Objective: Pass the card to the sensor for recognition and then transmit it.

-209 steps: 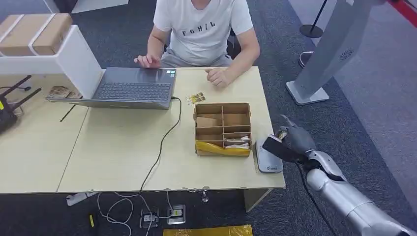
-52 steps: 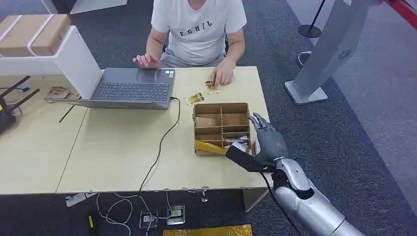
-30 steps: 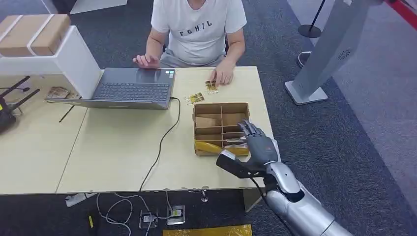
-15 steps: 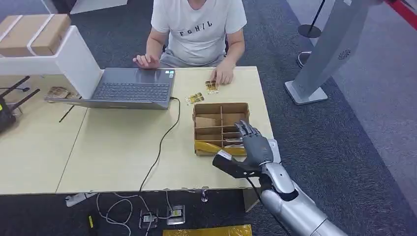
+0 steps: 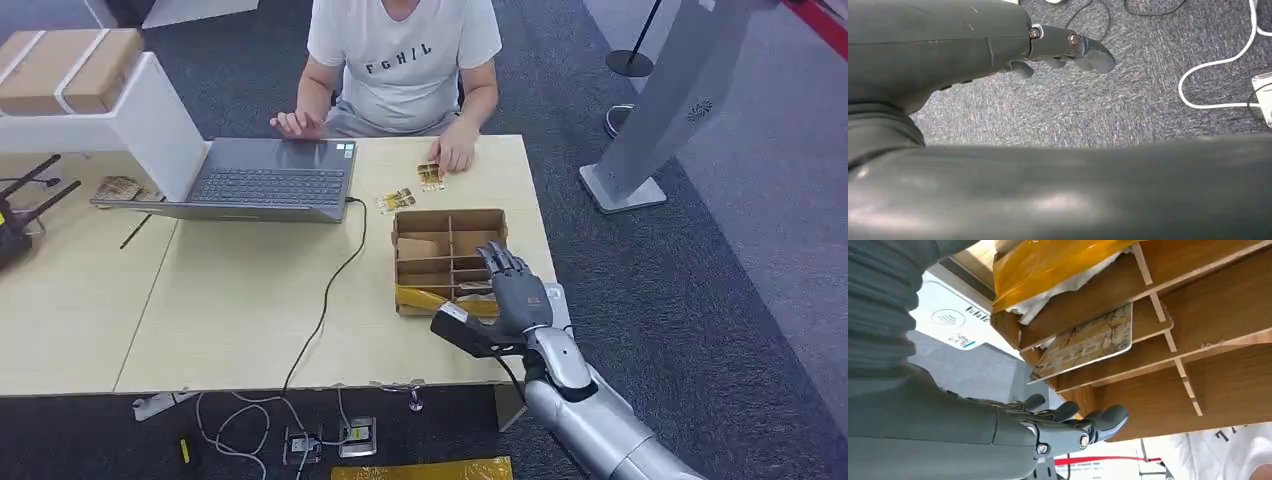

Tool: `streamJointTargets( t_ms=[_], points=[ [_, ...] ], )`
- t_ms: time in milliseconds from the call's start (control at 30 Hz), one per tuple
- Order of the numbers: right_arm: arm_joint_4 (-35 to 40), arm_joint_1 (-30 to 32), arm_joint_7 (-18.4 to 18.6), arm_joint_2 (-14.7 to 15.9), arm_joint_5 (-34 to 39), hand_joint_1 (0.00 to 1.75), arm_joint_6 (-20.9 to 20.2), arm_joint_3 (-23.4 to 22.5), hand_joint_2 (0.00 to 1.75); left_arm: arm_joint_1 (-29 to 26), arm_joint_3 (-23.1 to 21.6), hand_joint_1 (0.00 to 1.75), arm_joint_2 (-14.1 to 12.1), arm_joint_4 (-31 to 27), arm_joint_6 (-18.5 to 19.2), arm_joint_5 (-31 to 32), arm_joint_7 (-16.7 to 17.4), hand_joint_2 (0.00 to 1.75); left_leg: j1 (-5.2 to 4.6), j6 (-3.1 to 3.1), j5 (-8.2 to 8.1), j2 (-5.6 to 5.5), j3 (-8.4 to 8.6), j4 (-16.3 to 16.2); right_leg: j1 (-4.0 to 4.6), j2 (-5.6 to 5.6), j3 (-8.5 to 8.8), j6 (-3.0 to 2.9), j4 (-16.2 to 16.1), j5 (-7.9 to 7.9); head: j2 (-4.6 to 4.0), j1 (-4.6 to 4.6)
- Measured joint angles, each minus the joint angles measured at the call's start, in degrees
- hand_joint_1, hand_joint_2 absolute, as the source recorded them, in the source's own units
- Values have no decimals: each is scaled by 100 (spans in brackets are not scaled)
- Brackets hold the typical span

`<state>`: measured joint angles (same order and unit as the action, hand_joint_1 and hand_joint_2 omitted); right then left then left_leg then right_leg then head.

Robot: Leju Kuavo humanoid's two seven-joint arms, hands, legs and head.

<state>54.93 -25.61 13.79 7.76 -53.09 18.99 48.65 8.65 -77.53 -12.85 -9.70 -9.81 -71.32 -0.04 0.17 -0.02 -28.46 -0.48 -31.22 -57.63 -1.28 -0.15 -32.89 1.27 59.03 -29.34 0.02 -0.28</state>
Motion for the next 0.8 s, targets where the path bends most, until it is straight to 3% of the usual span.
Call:
streamJointTargets(
  t_ms=[33,67,800],
  points=[
    [-17,-4,0,-2,0,28,0,0,175,0,0,0,2,0,0,0,0,0,0,0,0,0,-1,0,0,0,0,0,0,0,0,2],
    [-65,-17,-4,-20,-4,175,2,-4,175,0,0,0,2,0,0,2,0,0,0,0,0,0,0,0,0,0,0,0,0,0,0,2],
    [-459,-167,-74,-77,-22,175,310,-227,175,4,0,0,0,0,9,52,-15,0,0,0,0,0,2,0,0,-1,1,0,0,0,0,0]
  ],
)
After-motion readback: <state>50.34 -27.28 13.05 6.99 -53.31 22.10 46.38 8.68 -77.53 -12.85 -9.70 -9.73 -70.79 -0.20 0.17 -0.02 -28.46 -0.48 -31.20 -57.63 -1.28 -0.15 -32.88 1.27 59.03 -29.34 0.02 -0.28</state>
